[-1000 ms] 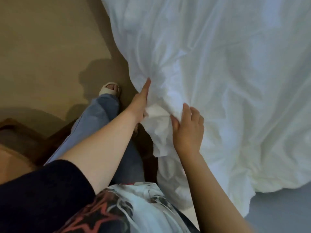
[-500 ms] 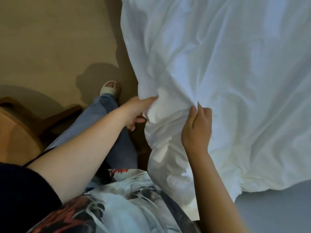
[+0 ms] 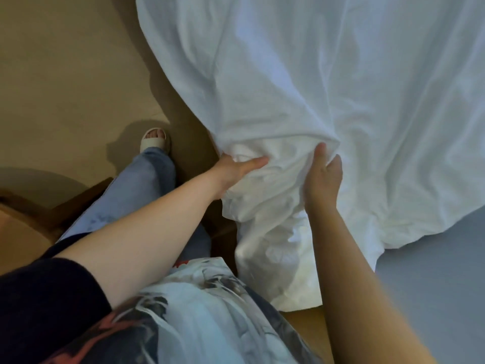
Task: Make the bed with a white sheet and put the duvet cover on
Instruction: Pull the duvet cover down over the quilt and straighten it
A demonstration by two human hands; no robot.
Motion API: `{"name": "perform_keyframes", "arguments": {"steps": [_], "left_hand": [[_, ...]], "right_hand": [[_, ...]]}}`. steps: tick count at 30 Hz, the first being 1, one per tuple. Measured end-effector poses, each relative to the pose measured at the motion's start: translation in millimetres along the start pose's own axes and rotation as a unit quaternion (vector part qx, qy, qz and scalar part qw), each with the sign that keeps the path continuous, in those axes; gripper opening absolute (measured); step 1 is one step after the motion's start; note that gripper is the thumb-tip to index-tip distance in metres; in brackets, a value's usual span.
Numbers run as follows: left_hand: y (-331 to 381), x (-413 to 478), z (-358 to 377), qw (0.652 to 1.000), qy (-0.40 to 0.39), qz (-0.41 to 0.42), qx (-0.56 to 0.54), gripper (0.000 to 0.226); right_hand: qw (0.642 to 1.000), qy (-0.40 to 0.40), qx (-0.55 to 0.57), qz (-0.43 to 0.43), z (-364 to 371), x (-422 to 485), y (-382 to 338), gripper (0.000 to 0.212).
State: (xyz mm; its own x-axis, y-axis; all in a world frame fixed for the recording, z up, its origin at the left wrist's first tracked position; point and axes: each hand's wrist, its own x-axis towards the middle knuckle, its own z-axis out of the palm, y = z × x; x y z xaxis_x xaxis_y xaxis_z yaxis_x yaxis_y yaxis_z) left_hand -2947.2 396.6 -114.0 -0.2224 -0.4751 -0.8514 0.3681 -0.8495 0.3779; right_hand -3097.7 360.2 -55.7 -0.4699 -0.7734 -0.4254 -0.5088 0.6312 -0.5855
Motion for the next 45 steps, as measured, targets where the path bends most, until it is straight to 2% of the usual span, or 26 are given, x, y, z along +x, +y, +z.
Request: {"name": "perform_keyframes", "arguments": {"steps": [2,4,5,7,8,10,11,13,15,17,19,22,24,26,28,29,32,34,35,39,42,44,45], "left_hand": [[2.2,-1.1,11.2,0.999,0.038,-0.023,0.001,0.071],[4.2,-3.0,22.7,0.995,0.08,-0.045,-0.04,0.056],[5.2,-5.6,26.7,0.992,0.085,-0.055,-0.071,0.046],[6.2,-10.5,27.3,0.988,0.094,-0.065,-0.101,0.034],[5.7,-13.2,23.4,0.988,0.108,-0.065,-0.094,0.035],[0.2,-14.1,10.9,0.986,0.142,-0.06,-0.063,0.044],[-3.3,-14.6,6.0,0.987,0.146,-0.051,-0.05,0.051],[-11.8,-18.9,4.4,0.994,0.098,-0.026,-0.03,0.063],[-25.3,-24.4,14.5,0.999,0.016,-0.028,-0.011,0.075],[-42.8,-28.1,33.1,0.998,-0.036,-0.041,0.026,0.084],[-59.7,-26.2,52.1,0.997,0.003,-0.04,0.062,0.077],[-66.1,-23.4,65.6,0.992,0.1,-0.063,0.045,0.033],[-65.0,-27.7,69.8,0.987,0.115,-0.112,-0.016,0.029],[-62.5,-37.4,73.3,0.977,0.133,-0.156,-0.062,0.029],[-63.4,-46.4,74.8,0.973,0.145,-0.157,-0.092,0.036],[-64.9,-50.1,74.7,0.974,0.146,-0.144,-0.097,0.042],[-69.7,-62.4,72.4,0.986,0.12,-0.094,-0.073,0.045],[-75.0,-70.8,69.1,0.99,0.113,-0.08,-0.031,0.033],[-78.0,-74.2,67.3,0.99,0.113,-0.08,-0.026,0.027],[-86.6,-84.2,64.0,0.989,0.086,-0.107,-0.062,0.019],[-84.4,-80.3,54.5,0.99,0.112,-0.08,-0.033,0.019],[-80.0,-72.9,44.6,0.988,0.145,-0.059,-0.002,0.016],[-76.6,-69.2,41.3,0.986,0.156,-0.056,0.003,0.014]], "right_hand": [[0.996,-0.071,0.054,-0.014,1.8,-22.2,9.5,0.029],[0.992,-0.102,0.008,-0.067,1.4,-40.6,27.1,0.035],[0.993,-0.091,-0.031,-0.065,0.5,-49.4,34.8,0.034],[0.998,-0.025,-0.042,-0.038,-0.9,-61.8,41.3,0.011],[0.999,0.014,-0.024,-0.047,-2.9,-62.3,41.7,0.012],[0.993,0.096,0.016,-0.063,-13.9,-53.9,35.8,0.029],[0.988,0.137,0.051,-0.042,-23.1,-44.0,33.6,0.031],[0.977,0.185,0.097,0.033,-39.9,-21.9,39.5,0.03],[0.985,0.156,0.031,0.072,-46.2,-14.8,55.2,0.026],[0.992,0.098,-0.044,0.069,-41.6,-17.4,69.7,0.02],[0.995,0.068,-0.04,0.065,-36.2,-19.8,76.5,0.021],[0.993,0.004,0.064,0.102,-36.7,-23.3,85.3,0.03],[0.997,-0.032,0.054,0.052,-41.0,-36.6,93.8,0.045],[0.998,-0.053,-0.029,-0.027,-43.5,-55.1,107.2,0.049],[0.996,-0.038,-0.073,-0.03,-41.8,-73.0,114.7,0.027],[0.997,-0.017,-0.074,-0.022,-39.4,-76.7,116.8,0.026],[0.992,0.088,0.037,0.078,-43.8,-65.3,113.2,0.032],[0.965,0.167,0.122,0.162,-55.4,-47.3,115.7,0.035],[0.962,0.179,0.109,0.176,-60.4,-41.6,121.7,0.038],[0.977,0.115,-0.048,0.175,-62.4,-43.7,138.9,0.037],[0.979,0.067,-0.129,0.141,-49.9,-37.9,124.4,0.026],[0.991,0.06,-0.09,0.084,-43.1,-35.4,111.6,0.027],[0.995,0.063,-0.042,0.069,-41.2,-37.4,106.3,0.038]]}}
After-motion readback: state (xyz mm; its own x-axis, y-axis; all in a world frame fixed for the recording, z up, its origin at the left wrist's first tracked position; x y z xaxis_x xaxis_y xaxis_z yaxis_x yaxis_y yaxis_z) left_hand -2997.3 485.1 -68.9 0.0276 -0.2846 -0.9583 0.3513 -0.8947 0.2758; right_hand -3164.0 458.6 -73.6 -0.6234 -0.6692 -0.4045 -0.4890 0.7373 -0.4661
